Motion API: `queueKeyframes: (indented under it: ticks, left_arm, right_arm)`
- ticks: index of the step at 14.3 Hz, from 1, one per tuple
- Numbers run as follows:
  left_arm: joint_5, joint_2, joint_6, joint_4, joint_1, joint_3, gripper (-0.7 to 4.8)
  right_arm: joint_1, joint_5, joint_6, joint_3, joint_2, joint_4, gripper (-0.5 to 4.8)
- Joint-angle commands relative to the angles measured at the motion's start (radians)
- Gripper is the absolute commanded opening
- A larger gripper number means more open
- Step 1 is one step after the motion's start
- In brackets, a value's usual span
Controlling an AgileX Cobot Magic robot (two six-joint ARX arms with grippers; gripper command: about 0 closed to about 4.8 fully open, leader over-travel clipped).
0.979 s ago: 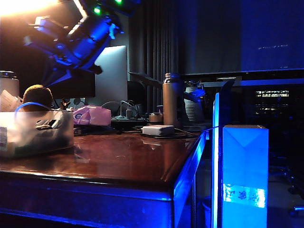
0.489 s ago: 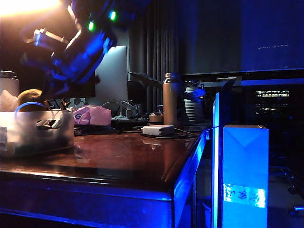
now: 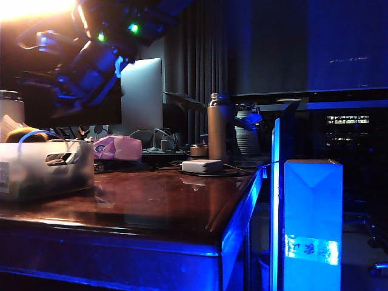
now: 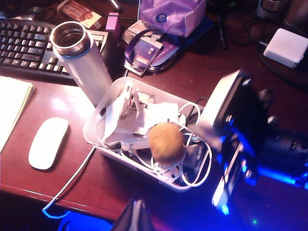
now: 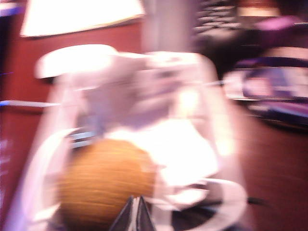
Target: Pick up the kiwi and place it into the translucent box.
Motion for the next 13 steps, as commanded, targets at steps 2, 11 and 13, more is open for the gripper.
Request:
queueKeyframes:
  ticks: [2,11,13]
  left_arm:
    - [0.129,-0.003,0.000,0.022,0.000,0.004,-0.03]
    - [0.247,-0.290,-0.108,0.111,-0.001,0.003,-0.03]
    - [0.244,-0.445,-0.117,0.080,0.000,-0.007,-0.03]
  right_arm:
    - [-0.056,0.051,-0.022,0.005,-0.117,0.061,-0.01]
    - [-0.176,0.006,-0.197,0.005,-0.721,-0.092,-0.01]
    - [-0.174,0.020,-0.210,0.004,-0.884,-0.233,-0.01]
